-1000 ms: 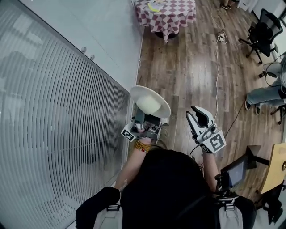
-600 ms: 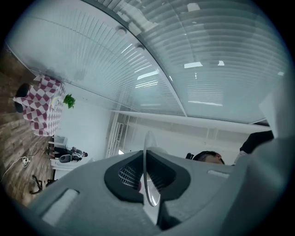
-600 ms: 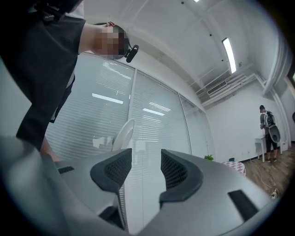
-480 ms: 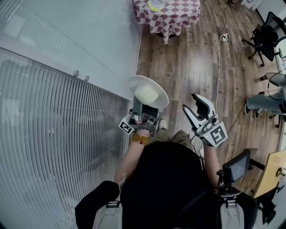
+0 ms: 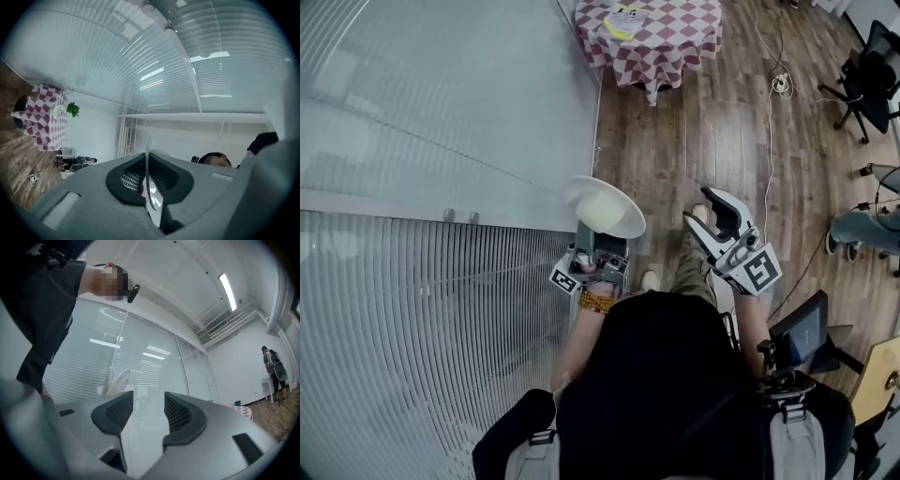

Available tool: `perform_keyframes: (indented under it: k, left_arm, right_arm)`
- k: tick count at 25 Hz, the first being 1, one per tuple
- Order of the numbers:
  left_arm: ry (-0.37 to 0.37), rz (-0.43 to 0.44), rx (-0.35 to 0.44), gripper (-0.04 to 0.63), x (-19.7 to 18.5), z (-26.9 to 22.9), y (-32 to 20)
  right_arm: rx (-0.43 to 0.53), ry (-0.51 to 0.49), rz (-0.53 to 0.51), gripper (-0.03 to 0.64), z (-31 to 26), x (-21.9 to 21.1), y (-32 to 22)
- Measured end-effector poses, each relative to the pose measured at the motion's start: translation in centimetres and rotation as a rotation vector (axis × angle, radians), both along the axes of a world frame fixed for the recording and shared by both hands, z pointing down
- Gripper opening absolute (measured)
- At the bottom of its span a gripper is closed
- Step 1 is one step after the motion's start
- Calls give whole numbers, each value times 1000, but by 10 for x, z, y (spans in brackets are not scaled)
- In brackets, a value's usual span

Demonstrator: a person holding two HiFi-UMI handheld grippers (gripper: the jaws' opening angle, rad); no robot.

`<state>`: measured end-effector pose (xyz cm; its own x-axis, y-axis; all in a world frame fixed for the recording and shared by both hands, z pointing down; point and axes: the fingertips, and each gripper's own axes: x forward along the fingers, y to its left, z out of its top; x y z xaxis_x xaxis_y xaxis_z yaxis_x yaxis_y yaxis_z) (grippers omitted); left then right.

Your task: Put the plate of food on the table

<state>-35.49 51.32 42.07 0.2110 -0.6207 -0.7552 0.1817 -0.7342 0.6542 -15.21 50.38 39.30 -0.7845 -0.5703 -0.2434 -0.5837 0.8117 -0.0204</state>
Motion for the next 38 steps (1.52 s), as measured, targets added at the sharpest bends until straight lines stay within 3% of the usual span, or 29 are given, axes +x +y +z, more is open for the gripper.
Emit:
perform_keyframes:
  k: [7,15,26,33,38]
  left_arm:
    - [-48,-86,-17,15,33,-14,-146]
    - [-41,-111,-72,16,108,-12,-266]
    - [-48,-60,-66,16,215,-11,-362]
    - [-53,-25,-90,15,238,-7,-415]
    - [-43,21,-98,17,246,11,-480]
  right_arm:
    - [-17,-24,-69,199,-13,46,-161]
    - [-40,-36,-105,199,-21,113,-286]
    - [-71,-45,-65,199,-12,217,-366]
    - [-101,-41,-17,199,-6,242,-409]
    - [-95,-47,42,199,9,262,-451]
